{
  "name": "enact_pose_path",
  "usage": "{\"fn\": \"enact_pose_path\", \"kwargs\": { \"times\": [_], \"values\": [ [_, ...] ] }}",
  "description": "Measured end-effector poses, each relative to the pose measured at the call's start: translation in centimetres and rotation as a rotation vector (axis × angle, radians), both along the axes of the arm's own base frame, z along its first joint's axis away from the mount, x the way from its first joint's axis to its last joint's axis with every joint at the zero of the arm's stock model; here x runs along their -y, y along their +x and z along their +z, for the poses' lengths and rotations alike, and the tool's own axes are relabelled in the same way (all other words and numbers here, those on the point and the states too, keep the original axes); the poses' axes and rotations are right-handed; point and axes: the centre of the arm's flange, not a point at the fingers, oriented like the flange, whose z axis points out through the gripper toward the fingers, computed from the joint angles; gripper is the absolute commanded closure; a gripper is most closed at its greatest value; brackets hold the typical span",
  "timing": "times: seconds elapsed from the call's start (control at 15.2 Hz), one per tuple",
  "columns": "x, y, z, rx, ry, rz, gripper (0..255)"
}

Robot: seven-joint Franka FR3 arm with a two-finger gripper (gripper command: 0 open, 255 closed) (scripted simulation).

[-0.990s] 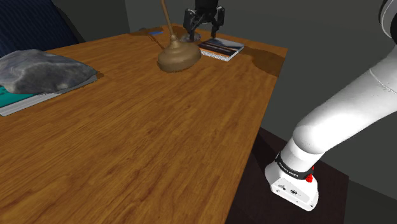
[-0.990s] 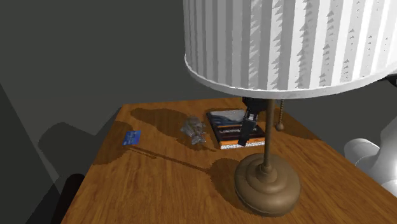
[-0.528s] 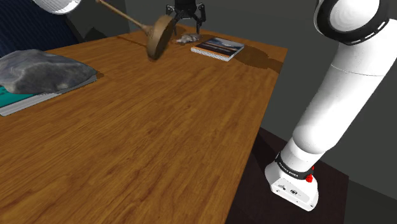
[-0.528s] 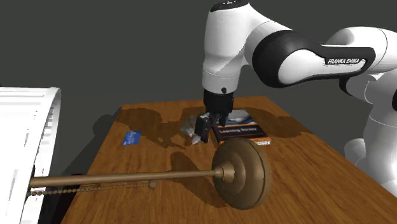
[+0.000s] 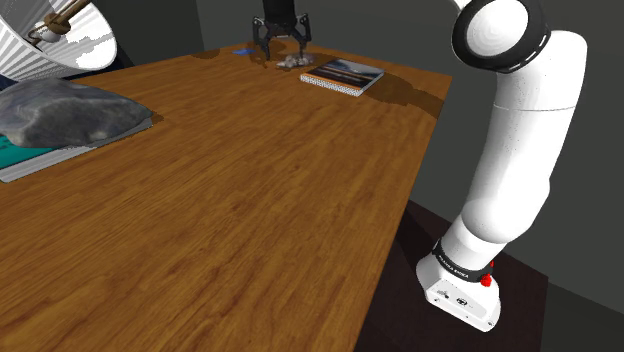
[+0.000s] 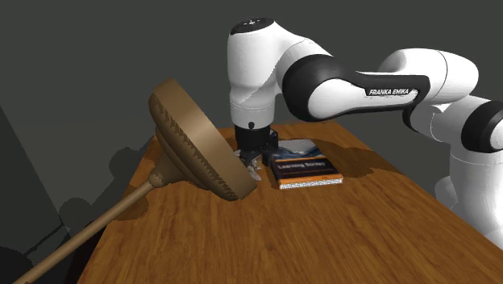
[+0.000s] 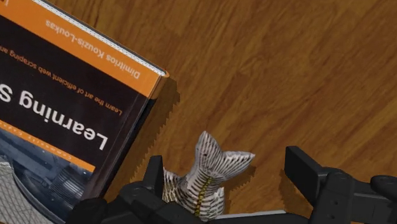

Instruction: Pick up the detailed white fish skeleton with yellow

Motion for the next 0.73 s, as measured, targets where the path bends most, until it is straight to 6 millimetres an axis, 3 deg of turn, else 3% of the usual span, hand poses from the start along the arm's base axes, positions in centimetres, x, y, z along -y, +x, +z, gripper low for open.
{"fn": "enact_pose_path", "kwargs": {
  "times": [0.2, 0.26, 0.73],
  "values": [
    [0.1, 0.0, -1.6, 0.0, 0.0, -0.001, 0],
    [0.1, 0.0, -1.7, 0.0, 0.0, -0.001, 255],
    [0.0, -0.1, -1.9, 0.001, 0.0, -0.001, 255]
  ]
}}
